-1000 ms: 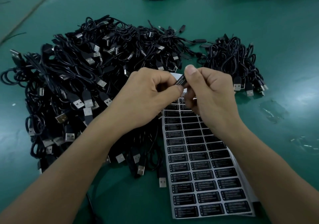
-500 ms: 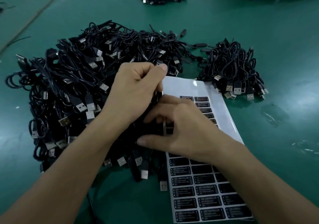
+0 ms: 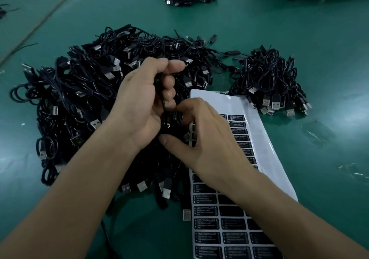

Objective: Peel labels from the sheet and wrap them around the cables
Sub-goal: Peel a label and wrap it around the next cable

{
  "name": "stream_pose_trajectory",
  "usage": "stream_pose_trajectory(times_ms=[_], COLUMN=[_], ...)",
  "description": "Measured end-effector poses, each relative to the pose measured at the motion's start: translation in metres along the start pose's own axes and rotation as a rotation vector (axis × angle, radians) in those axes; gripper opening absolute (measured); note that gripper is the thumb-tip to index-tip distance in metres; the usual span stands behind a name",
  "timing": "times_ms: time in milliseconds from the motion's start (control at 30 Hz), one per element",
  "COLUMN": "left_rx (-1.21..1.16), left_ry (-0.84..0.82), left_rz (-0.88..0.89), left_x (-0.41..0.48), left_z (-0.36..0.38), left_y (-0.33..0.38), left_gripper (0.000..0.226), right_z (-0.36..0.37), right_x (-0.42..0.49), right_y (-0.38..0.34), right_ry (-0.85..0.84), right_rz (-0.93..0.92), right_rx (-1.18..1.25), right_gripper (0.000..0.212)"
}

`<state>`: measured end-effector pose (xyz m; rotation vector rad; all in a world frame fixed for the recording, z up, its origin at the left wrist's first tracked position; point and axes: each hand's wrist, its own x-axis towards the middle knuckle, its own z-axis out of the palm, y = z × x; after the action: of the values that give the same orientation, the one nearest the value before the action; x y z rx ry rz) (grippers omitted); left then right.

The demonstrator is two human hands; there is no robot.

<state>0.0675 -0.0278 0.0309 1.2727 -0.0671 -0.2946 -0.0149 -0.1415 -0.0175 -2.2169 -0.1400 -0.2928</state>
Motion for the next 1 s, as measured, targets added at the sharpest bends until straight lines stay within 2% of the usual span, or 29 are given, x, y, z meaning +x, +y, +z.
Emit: stream_pose_trajectory(times_ms=[133, 233, 333, 433, 533, 633, 733, 800, 933, 1000], left_rx=[-0.158, -0.216, -0.207, -0.188, -0.117, 0.039, 0.250, 0.399, 0.764, 0.931], left_ry=[0.014, 0.048, 0.091, 0.088, 0.136, 0.146, 0.161, 0.162, 0.166, 0.161], left_rz=[-0.097, -0.109, -0.119, -0.105, -0.078, -0.023, 0.088, 0.158, 0.327, 0.382], left_x=[0.002, 0.002, 0.003, 0.006, 0.005, 0.006, 0.007, 0.008, 0.009, 0.009], left_z=[0.000, 0.001, -0.003, -0.010, -0.012, -0.011, -0.011, -0.014, -0.019, -0.020], left_y=[0.001, -0.001, 0.001, 0.003, 0.001, -0.001, -0.003, -0.005, -0.013, -0.014], left_gripper=[0.039, 0.048, 0.068, 0.073, 0.055, 0.028, 0.024, 0.024, 0.025, 0.022], right_z=[0.002, 0.001, -0.006, -0.023, -0.050, -0.082, -0.110, -0.121, -0.128, -0.127], right_x=[0.003, 0.003, 0.004, 0.010, 0.023, 0.039, 0.057, 0.069, 0.085, 0.086], right_y=[-0.002, -0.003, -0.005, -0.002, 0.012, 0.027, 0.041, 0.051, 0.063, 0.061], right_ry=[-0.043, -0.029, -0.029, 0.109, 0.330, 0.507, 0.606, 0.606, 0.485, 0.493], right_rz=[0.041, 0.073, 0.097, 0.128, 0.166, 0.209, 0.270, 0.308, 0.419, 0.431], right_rx=[-0.011, 0.158, 0.332, 0.392, 0.284, 0.056, -0.144, -0.206, -0.315, -0.357], right_gripper=[0.029, 0.020, 0.016, 0.014, 0.018, 0.014, 0.022, 0.025, 0.036, 0.041])
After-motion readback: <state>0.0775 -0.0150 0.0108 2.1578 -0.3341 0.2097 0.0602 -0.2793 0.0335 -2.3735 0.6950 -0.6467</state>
